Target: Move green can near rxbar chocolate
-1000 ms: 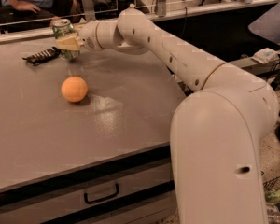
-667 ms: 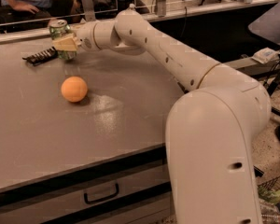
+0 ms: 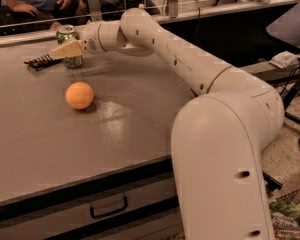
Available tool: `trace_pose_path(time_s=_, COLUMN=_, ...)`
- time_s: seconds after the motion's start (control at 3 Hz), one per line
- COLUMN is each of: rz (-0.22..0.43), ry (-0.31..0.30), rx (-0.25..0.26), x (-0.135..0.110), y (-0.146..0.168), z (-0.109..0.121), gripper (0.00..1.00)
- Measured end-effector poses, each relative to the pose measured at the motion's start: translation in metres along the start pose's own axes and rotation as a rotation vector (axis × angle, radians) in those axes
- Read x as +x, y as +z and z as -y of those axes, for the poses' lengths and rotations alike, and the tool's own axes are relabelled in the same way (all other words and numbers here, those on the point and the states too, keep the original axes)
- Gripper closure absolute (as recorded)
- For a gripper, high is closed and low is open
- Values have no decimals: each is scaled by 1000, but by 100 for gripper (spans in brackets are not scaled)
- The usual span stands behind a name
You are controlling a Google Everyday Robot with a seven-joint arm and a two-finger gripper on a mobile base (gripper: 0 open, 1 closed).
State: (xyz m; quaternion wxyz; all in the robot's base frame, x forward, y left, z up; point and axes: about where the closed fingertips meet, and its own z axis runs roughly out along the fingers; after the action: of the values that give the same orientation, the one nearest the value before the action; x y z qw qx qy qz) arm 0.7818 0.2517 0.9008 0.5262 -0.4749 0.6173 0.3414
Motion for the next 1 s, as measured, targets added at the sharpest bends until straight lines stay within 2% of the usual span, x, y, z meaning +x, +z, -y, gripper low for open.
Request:
trace_pose_path(time_s=0.33, rz=-15, ry=-8, rx=2, x=2, y=-7, z=0, gripper=0)
trace_pose_path(time_s=0.67, rz=-31, ry=-7, rx=29, x=11, y=-37, z=-1, gripper=0)
trace_pose_path(time_s=1.0, rz=-67, ry=-34, rx=125, x=19, y=-121, z=3, gripper=0)
